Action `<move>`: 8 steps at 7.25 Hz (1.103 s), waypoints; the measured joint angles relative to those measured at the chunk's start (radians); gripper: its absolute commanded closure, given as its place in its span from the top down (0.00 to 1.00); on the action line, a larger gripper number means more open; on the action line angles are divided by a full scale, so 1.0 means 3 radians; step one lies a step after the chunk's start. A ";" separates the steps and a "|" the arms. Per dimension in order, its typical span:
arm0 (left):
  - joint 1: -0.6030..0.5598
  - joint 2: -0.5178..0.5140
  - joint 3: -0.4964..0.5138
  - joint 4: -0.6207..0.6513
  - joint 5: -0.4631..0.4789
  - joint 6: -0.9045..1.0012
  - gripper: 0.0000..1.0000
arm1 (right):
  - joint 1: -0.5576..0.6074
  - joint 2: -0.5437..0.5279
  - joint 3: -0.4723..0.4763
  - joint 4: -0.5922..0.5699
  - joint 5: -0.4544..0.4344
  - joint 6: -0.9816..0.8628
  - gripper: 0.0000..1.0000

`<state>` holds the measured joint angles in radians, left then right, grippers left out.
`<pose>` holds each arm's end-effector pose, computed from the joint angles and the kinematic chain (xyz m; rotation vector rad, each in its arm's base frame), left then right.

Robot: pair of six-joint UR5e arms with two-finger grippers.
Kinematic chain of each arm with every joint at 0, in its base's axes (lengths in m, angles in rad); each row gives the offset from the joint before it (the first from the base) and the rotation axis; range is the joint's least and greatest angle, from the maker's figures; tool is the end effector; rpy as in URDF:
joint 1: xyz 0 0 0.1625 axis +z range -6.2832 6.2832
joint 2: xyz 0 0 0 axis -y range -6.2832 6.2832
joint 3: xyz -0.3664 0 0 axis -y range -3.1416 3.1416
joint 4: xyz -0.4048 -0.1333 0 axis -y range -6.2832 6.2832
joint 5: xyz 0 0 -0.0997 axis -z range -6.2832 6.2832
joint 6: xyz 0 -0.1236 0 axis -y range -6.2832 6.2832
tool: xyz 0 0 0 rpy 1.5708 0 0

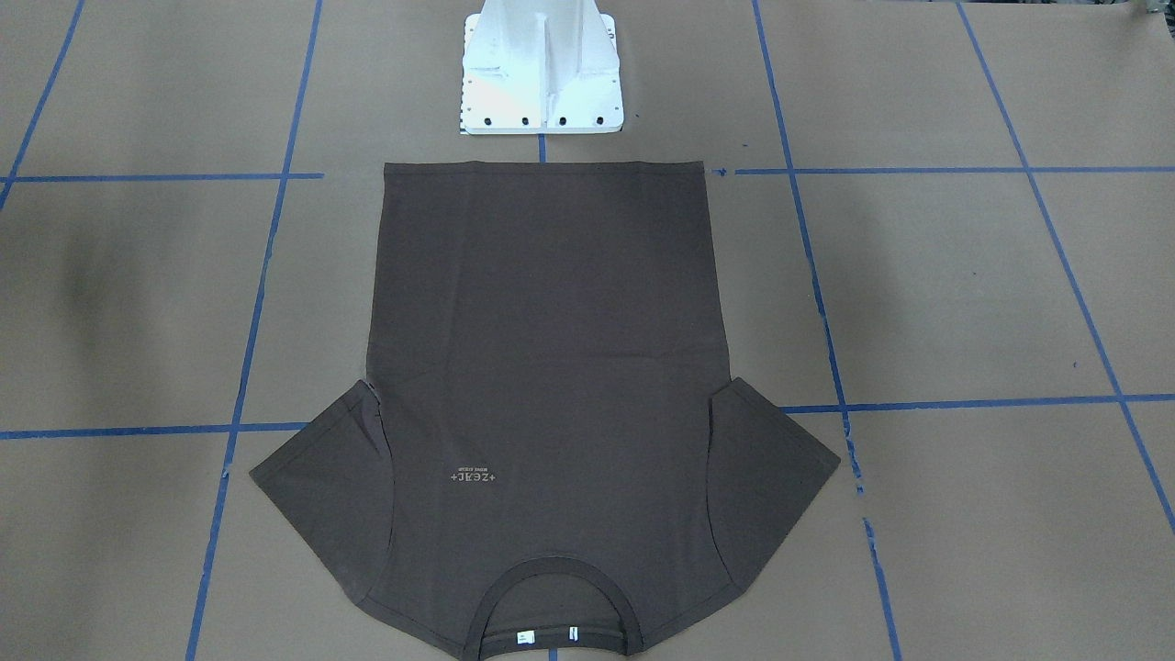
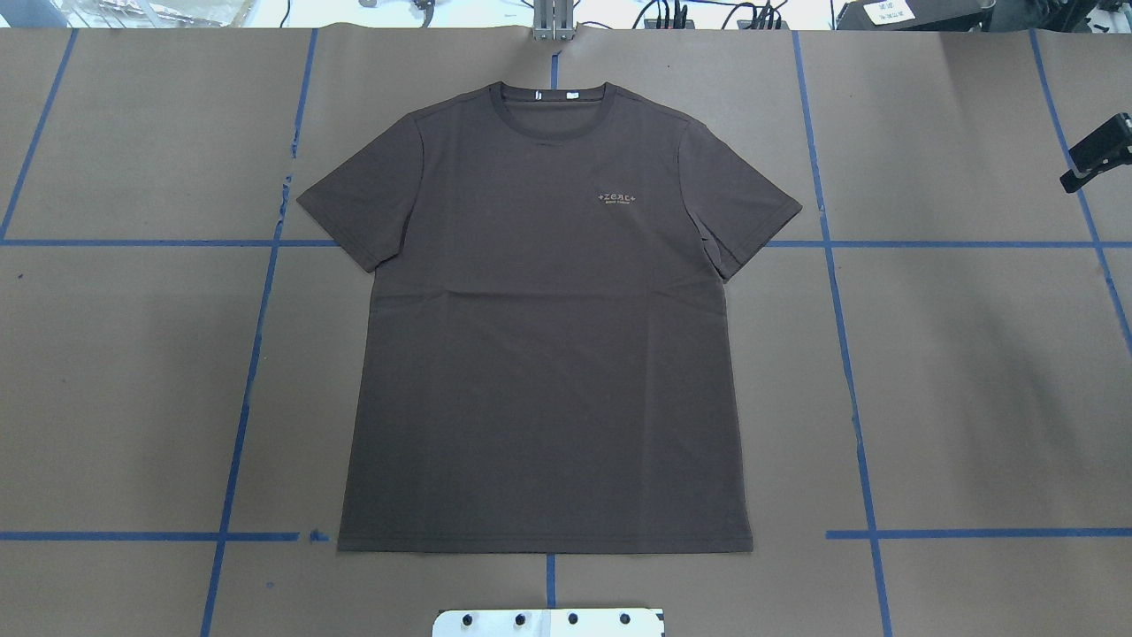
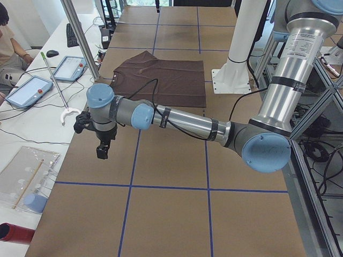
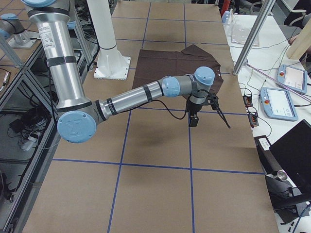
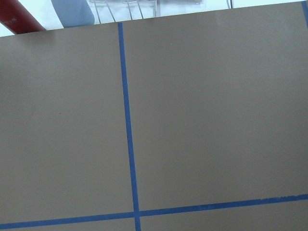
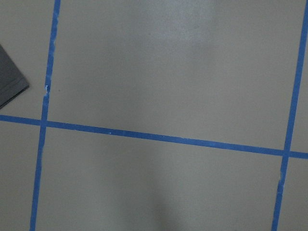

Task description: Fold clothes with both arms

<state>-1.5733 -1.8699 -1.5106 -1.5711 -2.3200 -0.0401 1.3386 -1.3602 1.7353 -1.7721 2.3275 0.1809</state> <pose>-0.0507 -0.6194 0.4811 0.2138 0.7495 0.0492 -0.0833 -0.5629 0.4438 0.0071 -0.7729 -0.1145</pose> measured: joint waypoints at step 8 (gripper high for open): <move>0.0013 0.0295 -0.0427 -0.0020 -0.0247 0.0169 1.00 | 0.0303 -0.0152 -0.0023 0.0011 0.0110 0.0012 1.00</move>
<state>-1.5695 -1.7814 -1.6386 -1.5772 -2.3940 0.0107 1.4295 -1.4057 1.7285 -1.7688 2.3605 0.1844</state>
